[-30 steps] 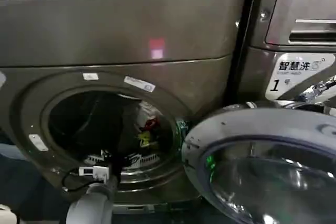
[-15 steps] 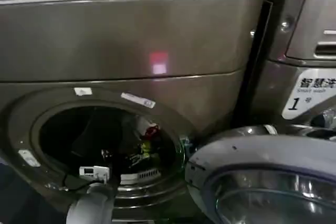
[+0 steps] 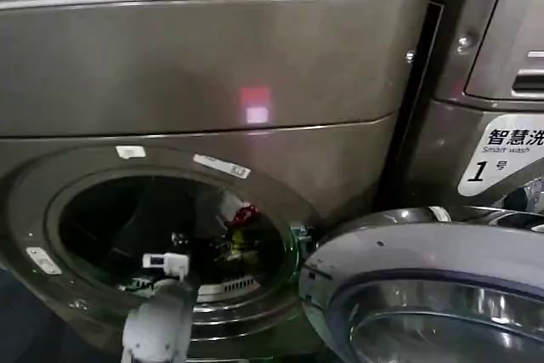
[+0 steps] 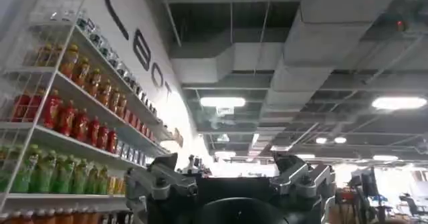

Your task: Grasp the clothes from the dryer.

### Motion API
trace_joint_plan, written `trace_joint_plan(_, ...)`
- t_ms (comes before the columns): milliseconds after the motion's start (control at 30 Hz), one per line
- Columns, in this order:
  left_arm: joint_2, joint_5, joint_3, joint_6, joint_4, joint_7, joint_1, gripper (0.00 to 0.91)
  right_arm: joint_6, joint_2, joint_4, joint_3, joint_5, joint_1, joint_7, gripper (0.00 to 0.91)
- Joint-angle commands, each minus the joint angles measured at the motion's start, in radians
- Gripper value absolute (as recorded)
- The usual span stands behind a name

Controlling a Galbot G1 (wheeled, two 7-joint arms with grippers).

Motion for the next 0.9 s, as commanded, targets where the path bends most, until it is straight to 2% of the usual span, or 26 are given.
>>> trace_joint_plan(33, 0.005, 0.446, 0.010, 0.031, 0.234, 0.373, -0.241, 0.907, 0.001, -0.001, 0.000, -0.002, 0.000, 0.001, -0.004, 0.907)
trace_joint_plan(167, 0.033, 0.693, 0.034, -0.122, 0.250, 0.675, -0.329, 0.907, 0.002, 0.000, -0.001, 0.000, 0.001, 0.000, -0.004, 0.907)
trace_joint_plan(300, 0.066, 0.912, 0.014, -0.471, 0.210, 1.006, -0.341, 0.907, 0.004, 0.006, 0.001, 0.003, 0.001, -0.004, -0.004, 0.907)
trace_joint_plan(333, 0.075, 0.935, 0.013, -0.499, 0.196, 1.055, -0.334, 0.907, 0.004, 0.005, 0.000, 0.005, 0.001, -0.005, -0.004, 0.907)
trace_joint_plan(367, 0.095, 0.962, 0.011, -0.569, 0.175, 1.122, -0.324, 0.907, 0.004, 0.004, -0.004, 0.007, 0.001, -0.006, -0.004, 0.907)
trace_joint_plan(400, 0.106, 0.968, 0.013, -0.671, 0.160, 1.166, -0.318, 0.907, 0.005, 0.004, -0.007, 0.008, 0.000, -0.007, -0.004, 0.907)
trace_joint_plan(433, 0.124, 0.961, 0.016, -0.691, 0.156, 1.187, -0.316, 0.907, 0.007, 0.005, -0.009, 0.007, 0.000, -0.008, -0.004, 0.907)
trace_joint_plan(500, 0.144, 0.960, 0.012, -0.789, 0.154, 1.193, -0.319, 0.907, 0.008, 0.008, -0.009, 0.004, 0.000, -0.007, -0.004, 0.907)
trace_joint_plan(567, 0.160, 0.909, -0.002, -0.905, 0.174, 1.195, -0.338, 0.907, 0.010, 0.011, -0.006, 0.000, -0.001, -0.006, -0.004, 0.907)
trace_joint_plan(600, 0.169, 0.868, -0.012, -0.991, 0.187, 1.195, -0.349, 0.907, 0.010, 0.012, -0.005, -0.002, -0.001, -0.004, -0.004, 0.907)
trace_joint_plan(700, 0.192, 0.836, -0.012, -1.079, 0.206, 1.196, -0.362, 0.907, 0.012, 0.015, -0.006, -0.004, -0.002, -0.005, -0.004, 0.907)
trace_joint_plan(900, 0.202, 0.871, 0.017, -1.092, 0.255, 1.195, -0.386, 0.907, 0.017, 0.014, -0.017, -0.004, -0.003, -0.006, -0.007, 0.907)
